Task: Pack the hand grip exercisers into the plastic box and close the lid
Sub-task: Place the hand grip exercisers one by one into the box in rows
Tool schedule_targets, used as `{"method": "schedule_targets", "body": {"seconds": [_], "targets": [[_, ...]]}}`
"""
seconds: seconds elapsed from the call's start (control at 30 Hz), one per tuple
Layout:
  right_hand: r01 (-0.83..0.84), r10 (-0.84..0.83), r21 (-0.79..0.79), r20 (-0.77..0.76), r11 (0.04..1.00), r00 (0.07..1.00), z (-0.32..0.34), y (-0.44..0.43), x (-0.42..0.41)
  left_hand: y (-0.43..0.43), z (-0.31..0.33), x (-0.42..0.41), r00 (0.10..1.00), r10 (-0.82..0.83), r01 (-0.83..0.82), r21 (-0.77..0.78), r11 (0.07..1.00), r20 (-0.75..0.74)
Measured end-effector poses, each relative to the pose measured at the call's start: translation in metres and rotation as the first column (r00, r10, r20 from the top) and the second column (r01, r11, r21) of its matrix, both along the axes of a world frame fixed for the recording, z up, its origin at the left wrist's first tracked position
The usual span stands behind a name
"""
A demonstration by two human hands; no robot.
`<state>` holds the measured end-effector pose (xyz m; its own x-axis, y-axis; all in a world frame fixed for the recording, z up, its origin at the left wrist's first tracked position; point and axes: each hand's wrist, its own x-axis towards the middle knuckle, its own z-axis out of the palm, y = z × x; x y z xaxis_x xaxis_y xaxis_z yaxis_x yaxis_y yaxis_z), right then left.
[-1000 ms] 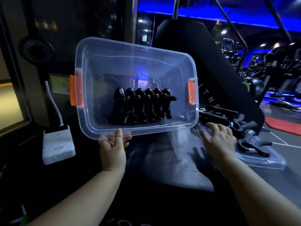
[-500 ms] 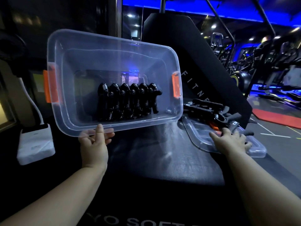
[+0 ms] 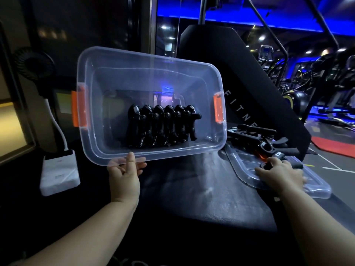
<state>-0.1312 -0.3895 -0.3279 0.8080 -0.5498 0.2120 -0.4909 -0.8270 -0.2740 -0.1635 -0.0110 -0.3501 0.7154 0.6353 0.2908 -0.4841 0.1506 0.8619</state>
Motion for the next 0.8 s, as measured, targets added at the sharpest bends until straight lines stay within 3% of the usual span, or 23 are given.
{"method": "schedule_targets", "body": {"seconds": [0.4, 0.8], "targets": [[-0.054, 0.046, 0.106, 0.073, 0.993, 0.996, 0.006, 0.036, -0.007, 0.002, -0.002, 0.002, 1.000, 0.008, -0.007, 0.038, 0.999, -0.023], [-0.212, 0.217, -0.050, 0.133, 0.976, 0.967, 0.002, 0.091, -0.029, 0.003, -0.001, 0.000, 1.000, 0.000, 0.000, 0.034, 0.999, -0.022]]}}
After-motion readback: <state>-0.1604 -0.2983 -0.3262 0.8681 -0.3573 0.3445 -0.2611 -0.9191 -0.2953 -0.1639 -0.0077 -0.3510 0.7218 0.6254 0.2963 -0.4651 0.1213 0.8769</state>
